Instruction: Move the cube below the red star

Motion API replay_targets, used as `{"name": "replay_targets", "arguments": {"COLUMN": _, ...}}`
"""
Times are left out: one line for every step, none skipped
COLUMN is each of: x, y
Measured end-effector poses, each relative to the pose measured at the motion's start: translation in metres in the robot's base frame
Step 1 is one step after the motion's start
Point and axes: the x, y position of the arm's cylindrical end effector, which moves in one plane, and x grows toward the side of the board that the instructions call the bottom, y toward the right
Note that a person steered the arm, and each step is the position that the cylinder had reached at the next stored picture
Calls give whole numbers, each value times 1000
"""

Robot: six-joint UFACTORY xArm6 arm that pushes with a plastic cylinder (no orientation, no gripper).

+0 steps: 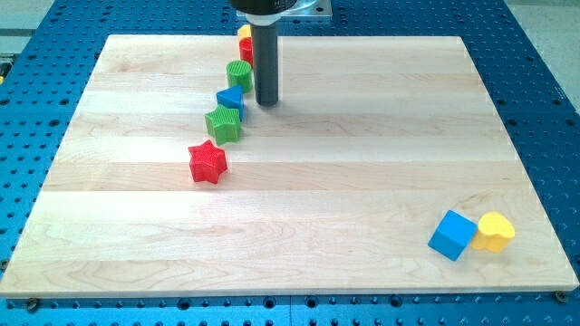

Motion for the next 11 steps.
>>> {"name": "replay_targets", "arguments": {"x": 37, "y": 49}}
{"name": "replay_targets", "arguments": {"x": 67, "y": 155}}
{"name": "replay_targets", "arguments": {"x": 111, "y": 281}}
{"name": "replay_targets", "arguments": {"x": 192, "y": 331}}
{"name": "replay_targets", "arguments": {"x": 225, "y": 292}}
{"name": "replay_targets", "arguments": {"x": 209, "y": 193}}
{"name": "replay_targets", "arguments": {"x": 203, "y": 93}}
{"name": "replay_targets", "arguments": {"x": 209, "y": 94}}
{"name": "replay_targets", "arguments": {"x": 230, "y": 79}}
{"name": "replay_targets", "arguments": {"x": 218, "y": -7}}
{"name": "replay_targets", "arguments": {"x": 230, "y": -44}}
